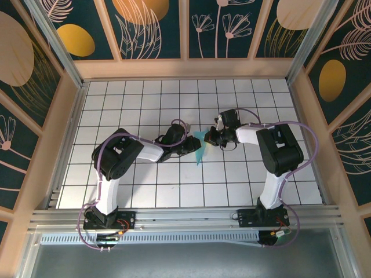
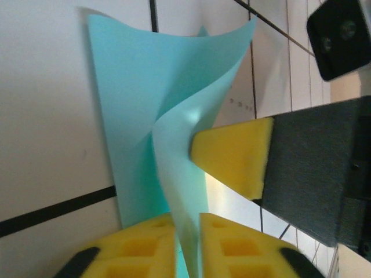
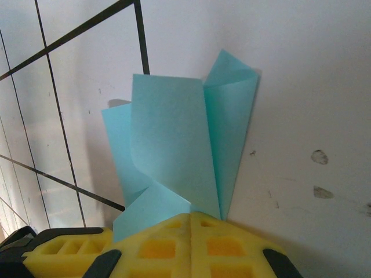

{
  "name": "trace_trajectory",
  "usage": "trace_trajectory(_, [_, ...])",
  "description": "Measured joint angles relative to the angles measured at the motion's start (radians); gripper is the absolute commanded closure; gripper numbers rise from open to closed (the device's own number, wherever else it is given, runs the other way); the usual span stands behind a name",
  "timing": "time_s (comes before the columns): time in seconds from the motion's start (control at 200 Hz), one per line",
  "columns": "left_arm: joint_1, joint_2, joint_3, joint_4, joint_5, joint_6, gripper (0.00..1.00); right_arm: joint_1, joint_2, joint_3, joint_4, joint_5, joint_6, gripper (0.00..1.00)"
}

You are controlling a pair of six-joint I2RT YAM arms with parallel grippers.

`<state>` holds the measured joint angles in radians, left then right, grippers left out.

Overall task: Fold a paper plane with a square sheet of paper (fold left side to right side)
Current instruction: Fold the wing for the fifth time at the center of the table.

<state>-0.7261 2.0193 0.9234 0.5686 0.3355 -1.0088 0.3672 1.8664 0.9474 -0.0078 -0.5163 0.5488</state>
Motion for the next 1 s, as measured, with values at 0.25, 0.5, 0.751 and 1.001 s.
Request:
trace_trajectory(0.25, [-0.004,-0.087,-0.043,-0.068,-0.06,0.023,0.62,-0.001,0.0,-0.006,0.009,-0.002,-0.004,1.0])
trace_trajectory(0.5, [-0.004,-0.24,-0.054,-0.181,-0.109,0.06,0.8,-0.002,0.0,-0.008,0.011,-0.005,-0.016,1.0])
trace_trajectory(0.751, [-0.004,-0.26,-0.054,-0.176,-0.006,0.055,0.91,-0.002,0.0,-0.008,0.011,-0.005,-0.019,1.0])
trace_trajectory(1.001, [-0.017,-0.181,-0.047,-0.169,0.066,0.055,0.93,-0.002,0.0,-0.008,0.011,-0.005,-0.02,1.0])
